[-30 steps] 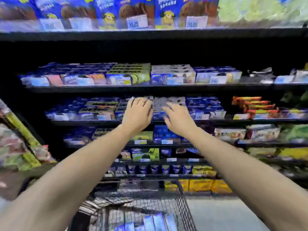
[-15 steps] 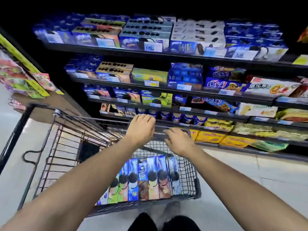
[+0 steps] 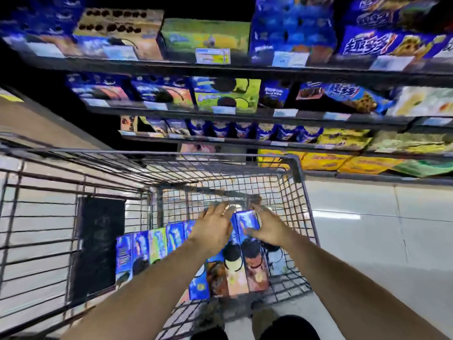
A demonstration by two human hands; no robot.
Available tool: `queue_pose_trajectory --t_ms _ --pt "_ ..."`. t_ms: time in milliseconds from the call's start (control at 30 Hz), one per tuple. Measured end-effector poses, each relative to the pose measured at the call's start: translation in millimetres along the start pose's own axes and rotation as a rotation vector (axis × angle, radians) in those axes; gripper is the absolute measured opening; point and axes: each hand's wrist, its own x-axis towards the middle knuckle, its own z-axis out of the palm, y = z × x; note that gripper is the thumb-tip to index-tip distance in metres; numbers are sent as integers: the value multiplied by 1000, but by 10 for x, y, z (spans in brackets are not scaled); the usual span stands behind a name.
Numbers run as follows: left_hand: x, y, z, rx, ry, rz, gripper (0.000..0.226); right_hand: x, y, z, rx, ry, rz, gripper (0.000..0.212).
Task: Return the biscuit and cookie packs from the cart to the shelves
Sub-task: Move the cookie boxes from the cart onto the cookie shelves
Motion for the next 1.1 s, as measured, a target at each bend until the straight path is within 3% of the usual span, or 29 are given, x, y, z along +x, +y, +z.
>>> queue_pose_trajectory --t_ms 200,300,400,567,667,767,867,1000,1100 --pt "14 -143 458 -10 -12 60 68 380 109 40 196 -119 91 99" --pt "-15 -199 518 -23 -11 68 73 394 118 97 226 -151 138 80" --pt "-34 -187 510 -7 -34 52 75 384 66 172 333 -72 170 56" --pt "-47 -157 498 -4 -96 42 77 308 4 229 437 46 128 44" --pt "-63 -189 548 22 -103 56 79 200 51 336 447 7 133 56" --pt "-95 -218 612 46 -116 64 81 -19 173 592 607 -74 196 102" --pt "-151 -223 606 79 -131 62 79 -274 306 816 646 -131 244 122" --pt "-199 -180 289 -4 -147 55 60 -529 243 581 728 -84 245 115" --pt "-225 -61 -322 -372 -112 23 48 -787 -92 58 672 -120 159 107"
